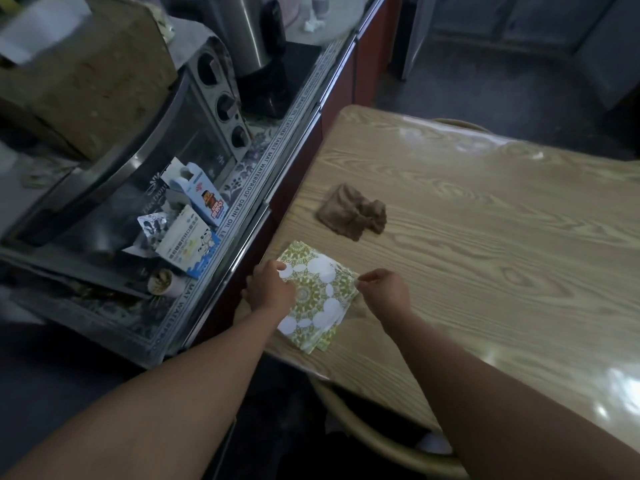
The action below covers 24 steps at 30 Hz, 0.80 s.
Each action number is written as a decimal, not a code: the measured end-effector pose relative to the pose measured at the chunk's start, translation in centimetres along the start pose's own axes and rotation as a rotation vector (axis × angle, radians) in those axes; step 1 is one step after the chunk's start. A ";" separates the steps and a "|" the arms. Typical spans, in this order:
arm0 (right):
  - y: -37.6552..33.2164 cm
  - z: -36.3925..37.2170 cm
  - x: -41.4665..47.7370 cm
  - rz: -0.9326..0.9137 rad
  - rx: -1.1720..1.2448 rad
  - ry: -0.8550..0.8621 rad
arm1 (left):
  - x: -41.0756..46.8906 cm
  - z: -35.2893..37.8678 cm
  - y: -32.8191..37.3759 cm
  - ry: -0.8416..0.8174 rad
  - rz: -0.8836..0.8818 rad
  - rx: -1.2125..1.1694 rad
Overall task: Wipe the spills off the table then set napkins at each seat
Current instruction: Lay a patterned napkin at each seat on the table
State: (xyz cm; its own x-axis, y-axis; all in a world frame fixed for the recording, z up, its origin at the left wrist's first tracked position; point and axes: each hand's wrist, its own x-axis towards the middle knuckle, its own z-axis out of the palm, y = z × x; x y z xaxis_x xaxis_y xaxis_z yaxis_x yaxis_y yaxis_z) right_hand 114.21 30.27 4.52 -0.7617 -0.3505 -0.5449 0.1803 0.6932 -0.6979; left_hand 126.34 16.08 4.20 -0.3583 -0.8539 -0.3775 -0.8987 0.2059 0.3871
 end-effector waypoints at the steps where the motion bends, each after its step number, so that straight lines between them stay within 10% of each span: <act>1: 0.2 0.3 0.0 0.042 0.047 0.006 | 0.2 0.0 -0.2 0.000 0.001 0.019; 24: 3.3 1.2 -1.0 0.300 0.084 -0.078 | 1.8 0.5 0.4 -0.248 -0.162 -0.004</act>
State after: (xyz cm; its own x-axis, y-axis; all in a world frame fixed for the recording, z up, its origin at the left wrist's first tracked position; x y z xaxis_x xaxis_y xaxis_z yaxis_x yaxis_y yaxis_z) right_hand 116.34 32.15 2.21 -0.6176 -0.1877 -0.7638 0.4428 0.7196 -0.5348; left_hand 125.19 14.90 3.30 -0.2611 -0.7323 -0.6289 -0.9486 0.0741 0.3075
